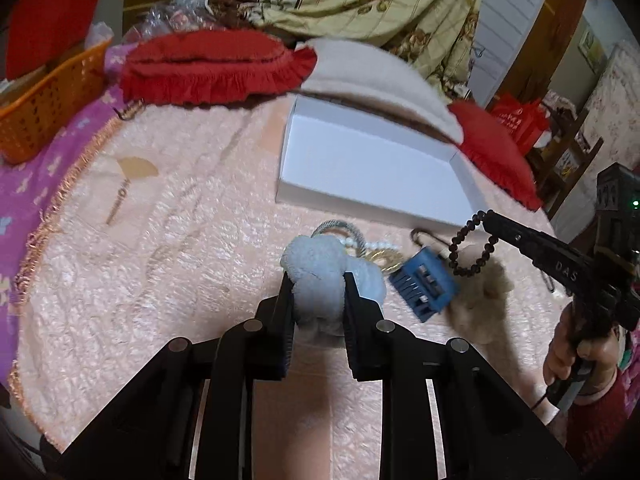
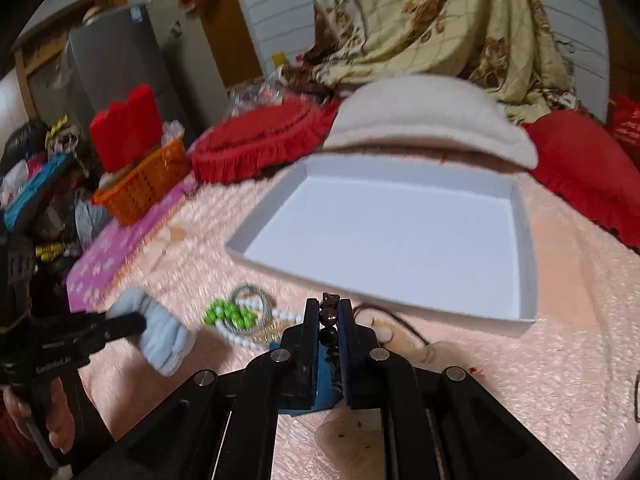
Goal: Organize jewelry
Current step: 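Carry both items into the white box and open both tools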
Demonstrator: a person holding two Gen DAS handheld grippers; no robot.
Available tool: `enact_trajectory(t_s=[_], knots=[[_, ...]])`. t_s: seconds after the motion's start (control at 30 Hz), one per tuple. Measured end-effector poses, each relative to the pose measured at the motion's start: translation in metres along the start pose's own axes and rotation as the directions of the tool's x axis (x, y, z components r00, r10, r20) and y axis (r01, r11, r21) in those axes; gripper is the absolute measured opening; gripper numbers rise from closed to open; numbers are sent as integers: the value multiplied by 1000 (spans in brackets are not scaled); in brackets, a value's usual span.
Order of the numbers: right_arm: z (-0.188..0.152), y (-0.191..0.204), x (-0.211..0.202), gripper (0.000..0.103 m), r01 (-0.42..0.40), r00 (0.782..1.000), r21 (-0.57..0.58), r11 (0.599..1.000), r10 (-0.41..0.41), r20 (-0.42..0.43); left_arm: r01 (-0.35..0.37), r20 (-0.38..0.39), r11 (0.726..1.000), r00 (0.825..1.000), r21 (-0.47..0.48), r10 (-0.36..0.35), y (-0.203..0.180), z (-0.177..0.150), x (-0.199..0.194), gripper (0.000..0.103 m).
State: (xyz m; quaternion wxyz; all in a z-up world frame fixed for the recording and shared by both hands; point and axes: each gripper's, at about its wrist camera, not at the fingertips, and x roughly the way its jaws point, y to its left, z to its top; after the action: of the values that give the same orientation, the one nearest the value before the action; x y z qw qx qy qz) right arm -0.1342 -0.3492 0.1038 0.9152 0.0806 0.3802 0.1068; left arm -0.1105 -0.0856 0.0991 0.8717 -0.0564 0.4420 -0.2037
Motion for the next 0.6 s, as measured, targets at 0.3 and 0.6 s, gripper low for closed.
enact_trajectory(t_s=[0.3,0.6], knots=[[14,-5,-41,8,14,997,52,999,-17,74,23,66,999,997,31,-25,-10,19,-42,20],[46,-40,-48,8,78,992,112,991,-87,87,-12,45,996,999,93,8,-25,81,-30,20]])
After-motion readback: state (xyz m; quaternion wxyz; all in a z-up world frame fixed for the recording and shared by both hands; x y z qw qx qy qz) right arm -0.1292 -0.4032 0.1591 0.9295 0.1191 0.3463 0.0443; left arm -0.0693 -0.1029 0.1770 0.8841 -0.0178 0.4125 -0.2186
